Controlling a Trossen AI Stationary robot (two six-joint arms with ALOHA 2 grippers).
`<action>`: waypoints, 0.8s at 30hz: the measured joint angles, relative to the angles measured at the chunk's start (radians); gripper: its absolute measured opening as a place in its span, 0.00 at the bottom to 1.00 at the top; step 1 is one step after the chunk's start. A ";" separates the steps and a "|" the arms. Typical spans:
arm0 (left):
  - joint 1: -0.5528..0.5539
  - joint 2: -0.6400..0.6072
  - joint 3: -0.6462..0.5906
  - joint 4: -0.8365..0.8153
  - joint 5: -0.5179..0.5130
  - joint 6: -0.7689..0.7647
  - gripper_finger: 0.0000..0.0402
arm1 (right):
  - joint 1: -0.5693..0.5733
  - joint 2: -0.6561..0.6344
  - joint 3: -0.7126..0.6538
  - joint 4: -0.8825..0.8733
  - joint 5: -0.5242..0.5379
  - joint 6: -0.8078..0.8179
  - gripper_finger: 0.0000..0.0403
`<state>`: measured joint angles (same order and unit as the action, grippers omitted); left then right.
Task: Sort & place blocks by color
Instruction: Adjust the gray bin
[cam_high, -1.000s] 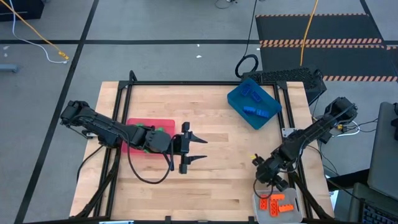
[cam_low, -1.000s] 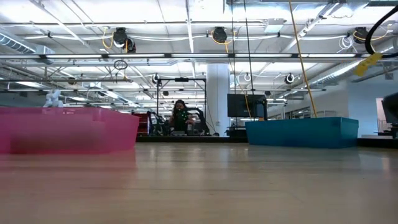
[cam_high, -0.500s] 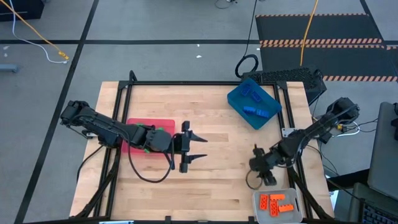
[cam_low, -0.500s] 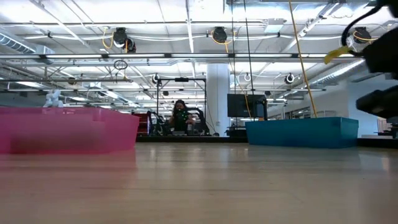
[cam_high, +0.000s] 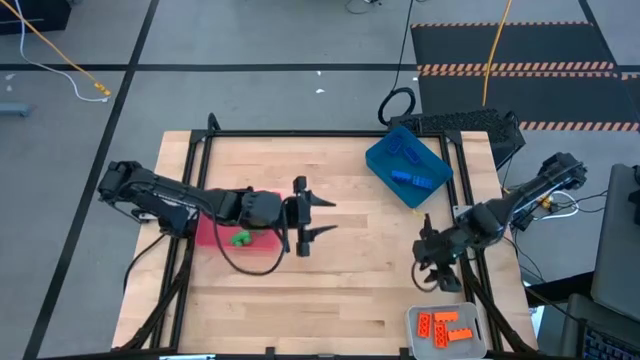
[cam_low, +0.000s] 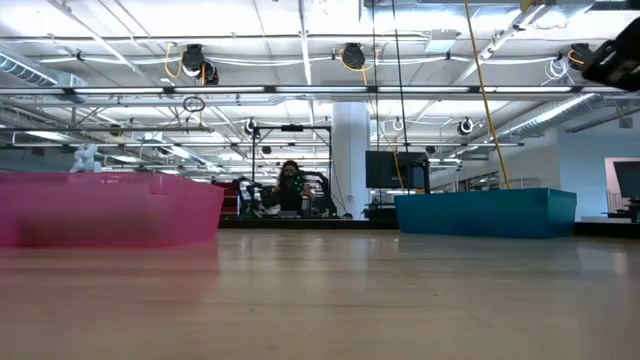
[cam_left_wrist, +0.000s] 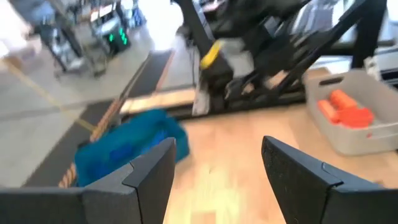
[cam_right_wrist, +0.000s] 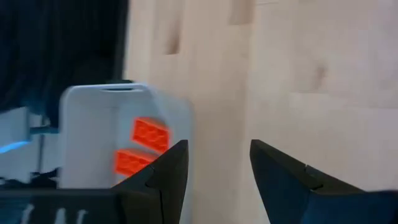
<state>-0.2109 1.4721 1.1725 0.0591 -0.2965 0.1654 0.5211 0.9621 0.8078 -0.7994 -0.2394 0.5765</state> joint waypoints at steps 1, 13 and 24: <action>0.010 0.000 0.000 -0.022 0.000 -0.019 0.60 | 0.023 0.012 0.014 0.000 0.000 0.025 0.41; 0.019 0.000 0.000 -0.110 0.002 -0.116 0.60 | 0.249 0.259 0.029 -0.045 -0.035 0.331 0.41; -0.008 0.000 0.000 -0.110 0.003 -0.095 0.60 | 0.363 0.313 0.029 -0.050 -0.047 0.492 0.41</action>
<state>-0.2184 1.4723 1.1725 -0.0513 -0.2939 0.0708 0.8839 1.2756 0.8368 -0.8492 -0.2860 1.0689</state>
